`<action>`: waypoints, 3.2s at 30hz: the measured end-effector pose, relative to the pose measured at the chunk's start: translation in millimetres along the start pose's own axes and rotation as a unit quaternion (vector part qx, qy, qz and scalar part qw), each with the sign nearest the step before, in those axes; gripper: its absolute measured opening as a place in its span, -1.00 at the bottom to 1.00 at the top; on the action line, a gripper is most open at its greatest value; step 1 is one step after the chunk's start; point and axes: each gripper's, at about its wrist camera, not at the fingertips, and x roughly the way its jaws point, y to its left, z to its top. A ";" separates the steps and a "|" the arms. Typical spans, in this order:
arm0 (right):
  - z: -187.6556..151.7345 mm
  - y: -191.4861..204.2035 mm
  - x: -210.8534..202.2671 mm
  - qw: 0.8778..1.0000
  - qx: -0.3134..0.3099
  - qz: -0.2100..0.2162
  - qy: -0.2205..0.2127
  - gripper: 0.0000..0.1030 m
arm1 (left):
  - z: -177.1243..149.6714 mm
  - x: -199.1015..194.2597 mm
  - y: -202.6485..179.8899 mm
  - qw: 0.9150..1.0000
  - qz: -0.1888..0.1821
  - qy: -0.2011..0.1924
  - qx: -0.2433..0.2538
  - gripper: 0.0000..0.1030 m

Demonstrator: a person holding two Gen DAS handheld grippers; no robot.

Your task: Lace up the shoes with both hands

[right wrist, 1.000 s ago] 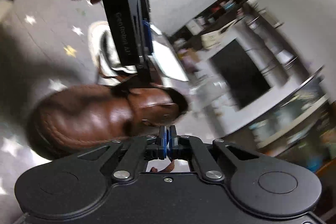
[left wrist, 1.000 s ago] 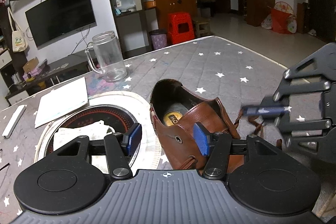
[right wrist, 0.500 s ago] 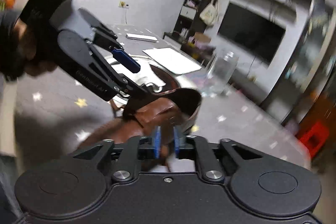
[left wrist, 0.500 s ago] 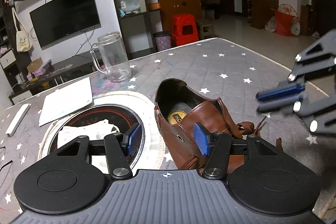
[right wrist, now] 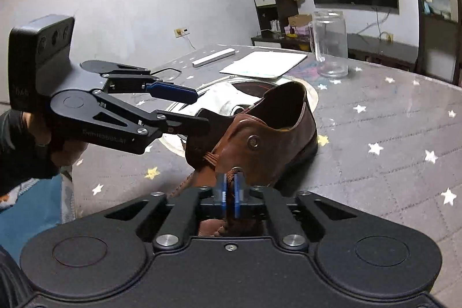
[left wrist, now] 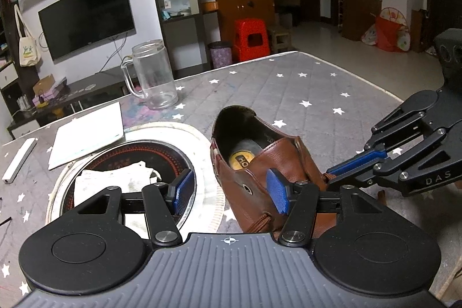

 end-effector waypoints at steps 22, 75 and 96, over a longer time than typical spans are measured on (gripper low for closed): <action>-20.9 116.7 -7.7 0.736 -0.536 -0.408 -0.072 -0.95 | -0.7 -1.2 1.5 1.000 0.023 0.006 -0.006 0.29; -9.2 38.1 -29.2 0.954 -0.075 -0.291 0.011 0.38 | -20.4 -15.2 8.0 0.998 0.049 0.020 -0.032 0.32; -61.0 -19.3 -26.3 0.934 0.077 -0.349 -0.016 0.97 | -70.3 13.2 78.0 0.980 0.140 0.064 -0.128 0.35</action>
